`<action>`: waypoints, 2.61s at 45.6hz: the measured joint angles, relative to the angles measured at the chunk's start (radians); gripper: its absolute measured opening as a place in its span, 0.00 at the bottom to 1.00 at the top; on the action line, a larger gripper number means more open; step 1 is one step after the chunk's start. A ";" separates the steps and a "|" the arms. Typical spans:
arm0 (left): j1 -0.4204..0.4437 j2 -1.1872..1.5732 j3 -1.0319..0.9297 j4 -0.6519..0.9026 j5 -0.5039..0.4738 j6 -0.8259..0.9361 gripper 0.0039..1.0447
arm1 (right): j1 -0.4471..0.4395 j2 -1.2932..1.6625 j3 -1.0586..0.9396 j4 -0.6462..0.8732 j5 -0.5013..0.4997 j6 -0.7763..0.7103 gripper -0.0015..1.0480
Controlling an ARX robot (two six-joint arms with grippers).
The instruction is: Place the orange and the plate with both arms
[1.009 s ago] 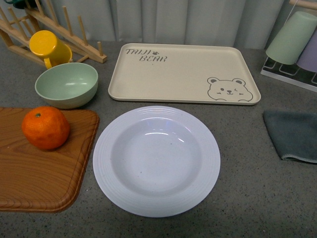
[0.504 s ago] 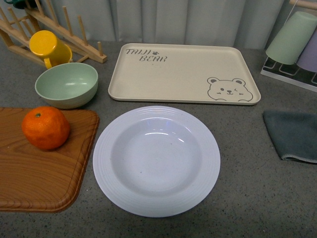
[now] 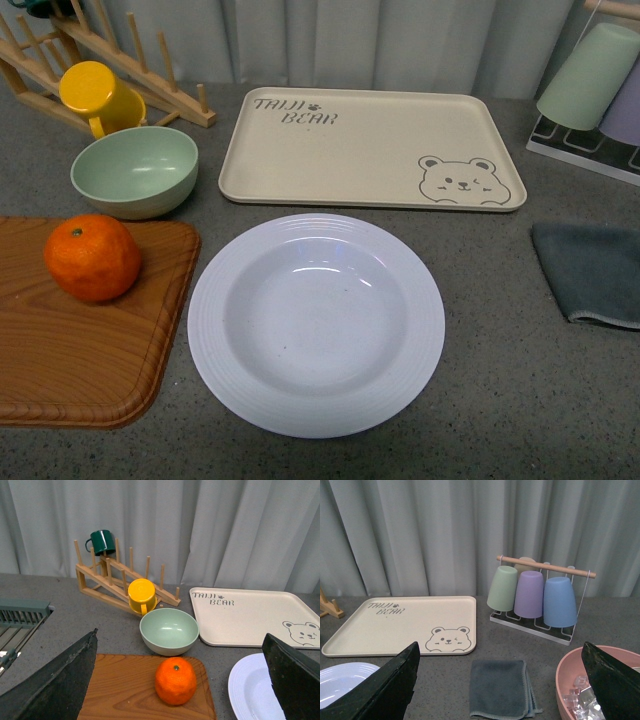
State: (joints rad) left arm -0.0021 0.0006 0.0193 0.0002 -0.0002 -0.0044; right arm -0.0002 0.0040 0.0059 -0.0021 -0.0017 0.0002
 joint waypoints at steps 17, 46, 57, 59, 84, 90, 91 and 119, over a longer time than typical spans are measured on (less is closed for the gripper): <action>0.000 0.000 0.000 0.000 0.000 0.000 0.94 | 0.000 0.000 0.000 0.000 0.000 0.000 0.91; 0.000 0.000 0.000 0.000 0.000 0.000 0.94 | 0.000 0.000 0.000 0.000 0.000 0.000 0.91; 0.000 0.000 0.000 0.000 0.000 0.000 0.94 | 0.000 0.000 0.000 0.000 0.000 0.000 0.91; 0.000 0.000 0.000 0.000 0.000 0.000 0.94 | 0.000 0.000 0.000 0.000 0.000 0.000 0.91; -0.101 1.260 0.290 0.440 -0.081 -0.195 0.94 | 0.000 0.000 0.000 0.000 0.000 0.000 0.91; -0.122 1.488 0.362 0.469 -0.067 -0.196 0.94 | 0.000 0.000 0.000 0.000 0.000 0.000 0.91; -0.123 1.508 0.370 0.475 -0.068 -0.195 0.94 | 0.000 0.000 0.000 0.000 0.000 0.000 0.91; -0.105 1.793 0.519 0.516 -0.031 -0.180 0.94 | 0.000 0.000 0.000 0.000 0.000 0.000 0.91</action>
State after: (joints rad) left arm -0.1074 1.7931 0.5381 0.5159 -0.0307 -0.1841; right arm -0.0002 0.0040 0.0059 -0.0021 -0.0021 0.0002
